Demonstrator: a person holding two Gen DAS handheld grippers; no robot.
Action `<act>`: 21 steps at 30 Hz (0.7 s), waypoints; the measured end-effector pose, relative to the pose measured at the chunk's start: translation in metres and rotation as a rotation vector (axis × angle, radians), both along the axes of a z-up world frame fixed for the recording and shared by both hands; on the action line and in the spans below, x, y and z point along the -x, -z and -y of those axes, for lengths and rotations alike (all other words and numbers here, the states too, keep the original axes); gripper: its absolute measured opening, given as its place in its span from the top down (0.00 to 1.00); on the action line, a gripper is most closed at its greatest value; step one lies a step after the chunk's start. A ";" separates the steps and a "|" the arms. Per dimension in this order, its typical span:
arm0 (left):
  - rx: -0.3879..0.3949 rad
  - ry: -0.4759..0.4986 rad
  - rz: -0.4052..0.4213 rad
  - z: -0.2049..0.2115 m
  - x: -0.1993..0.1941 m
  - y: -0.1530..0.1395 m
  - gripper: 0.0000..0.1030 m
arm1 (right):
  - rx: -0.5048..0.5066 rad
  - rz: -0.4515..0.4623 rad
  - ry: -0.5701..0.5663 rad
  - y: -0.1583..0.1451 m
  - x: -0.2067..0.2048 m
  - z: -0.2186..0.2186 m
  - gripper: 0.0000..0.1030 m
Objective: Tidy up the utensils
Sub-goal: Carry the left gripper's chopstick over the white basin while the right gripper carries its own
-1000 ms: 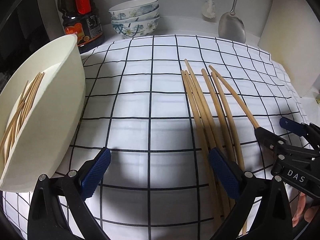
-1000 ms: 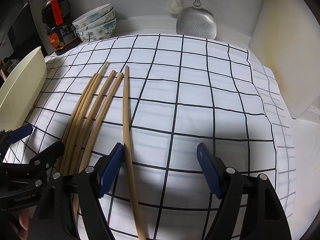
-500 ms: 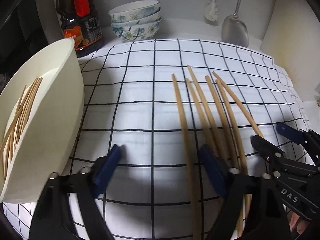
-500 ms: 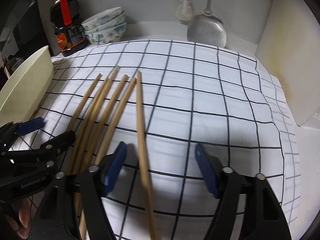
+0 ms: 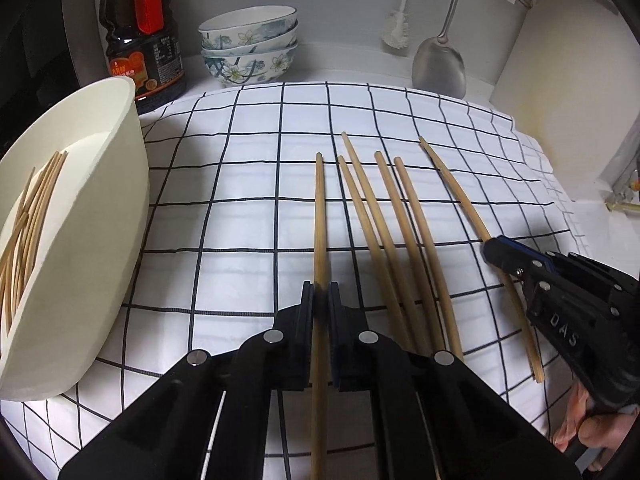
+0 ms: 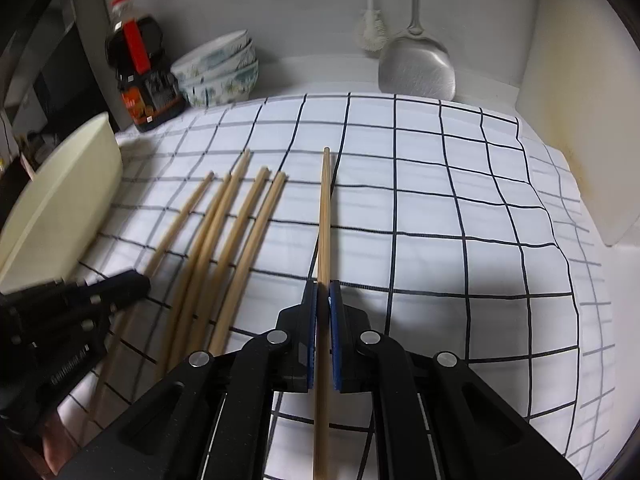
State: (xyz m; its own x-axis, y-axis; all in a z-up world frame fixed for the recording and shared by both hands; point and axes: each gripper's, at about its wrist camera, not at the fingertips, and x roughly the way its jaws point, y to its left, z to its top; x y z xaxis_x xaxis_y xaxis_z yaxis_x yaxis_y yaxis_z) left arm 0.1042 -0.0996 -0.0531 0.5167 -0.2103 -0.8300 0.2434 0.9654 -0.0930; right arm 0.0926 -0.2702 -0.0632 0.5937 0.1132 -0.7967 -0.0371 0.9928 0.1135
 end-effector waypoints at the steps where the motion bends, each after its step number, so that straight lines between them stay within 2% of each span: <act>1: 0.003 0.003 0.008 -0.001 0.003 -0.003 0.93 | -0.013 0.006 0.002 -0.002 0.001 0.002 0.94; 8: 0.063 0.037 0.044 -0.011 0.016 -0.038 0.93 | -0.114 0.060 0.004 -0.026 0.009 0.005 0.94; 13: 0.088 0.027 0.094 -0.038 0.026 -0.073 0.93 | -0.187 0.097 -0.004 -0.049 0.016 -0.004 0.94; 17: 0.102 0.000 0.147 -0.068 0.032 -0.103 0.93 | -0.244 0.130 -0.041 -0.072 0.014 -0.029 0.94; 21: 0.093 -0.042 0.197 -0.108 0.033 -0.127 0.93 | -0.241 0.145 -0.114 -0.092 0.004 -0.073 0.94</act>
State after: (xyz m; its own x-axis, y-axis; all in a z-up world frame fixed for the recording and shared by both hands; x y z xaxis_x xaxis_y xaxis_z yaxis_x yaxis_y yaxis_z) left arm 0.0711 0.0088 0.0744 0.6772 -0.2555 -0.6900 0.2251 0.9648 -0.1363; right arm 0.0887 -0.1975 0.0288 0.6722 0.3608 -0.6466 -0.1796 0.9266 0.3303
